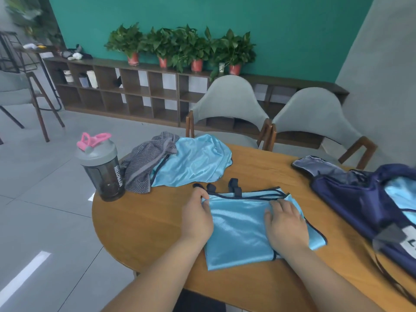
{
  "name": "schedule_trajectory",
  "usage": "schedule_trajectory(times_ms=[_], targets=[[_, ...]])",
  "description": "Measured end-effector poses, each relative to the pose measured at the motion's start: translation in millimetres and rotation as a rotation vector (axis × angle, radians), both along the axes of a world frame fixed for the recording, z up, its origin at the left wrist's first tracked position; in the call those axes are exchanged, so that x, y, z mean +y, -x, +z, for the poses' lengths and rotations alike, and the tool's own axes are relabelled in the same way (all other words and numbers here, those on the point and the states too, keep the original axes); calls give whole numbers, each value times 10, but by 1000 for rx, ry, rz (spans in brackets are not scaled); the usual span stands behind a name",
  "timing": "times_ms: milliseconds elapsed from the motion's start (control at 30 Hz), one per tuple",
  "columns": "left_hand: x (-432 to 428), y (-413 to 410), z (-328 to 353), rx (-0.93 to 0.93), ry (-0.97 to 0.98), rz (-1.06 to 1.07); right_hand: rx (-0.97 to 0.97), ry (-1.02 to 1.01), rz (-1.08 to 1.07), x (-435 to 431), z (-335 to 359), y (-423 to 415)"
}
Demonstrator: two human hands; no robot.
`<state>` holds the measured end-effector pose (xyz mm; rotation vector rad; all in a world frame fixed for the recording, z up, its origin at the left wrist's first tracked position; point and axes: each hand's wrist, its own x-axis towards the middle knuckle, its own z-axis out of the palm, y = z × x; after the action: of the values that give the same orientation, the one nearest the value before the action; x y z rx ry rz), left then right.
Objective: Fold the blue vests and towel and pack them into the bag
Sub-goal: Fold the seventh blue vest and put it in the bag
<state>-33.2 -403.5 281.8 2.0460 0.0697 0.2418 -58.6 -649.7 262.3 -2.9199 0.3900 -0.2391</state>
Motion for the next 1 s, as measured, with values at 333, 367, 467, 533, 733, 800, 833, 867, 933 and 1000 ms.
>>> schedule_trajectory(times_ms=[333, 367, 467, 533, 733, 800, 833, 867, 933, 1000], targets=[[-15, -43, -96, -90, -132, 83, -44, 28, 68, -499, 137, -40], [8, -43, -100, -92, -218, 85, -7, 13, 74, -528, 125, -68], [71, -45, -129, -55, -557, 47, 98, 33, 68, -549, 93, -86], [72, -35, -134, -62, -689, 11, 139, 27, 20, -519, 120, -76], [-71, -15, -67, 37, -774, -8, 29, 205, 80, -312, 303, -98], [-154, -8, 3, -33, -782, -70, 35, 156, 309, -293, 263, -145], [-189, -4, 16, -61, -813, -145, 82, 119, 382, -298, 223, -166], [-208, -1, 16, -68, -848, -223, 135, 94, 406, -308, 183, -176], [-208, -10, -37, -12, -897, -346, 184, 79, 358, -339, 111, -165], [-193, -38, -93, 67, -940, -411, 188, 89, 292, -331, 123, -112]])
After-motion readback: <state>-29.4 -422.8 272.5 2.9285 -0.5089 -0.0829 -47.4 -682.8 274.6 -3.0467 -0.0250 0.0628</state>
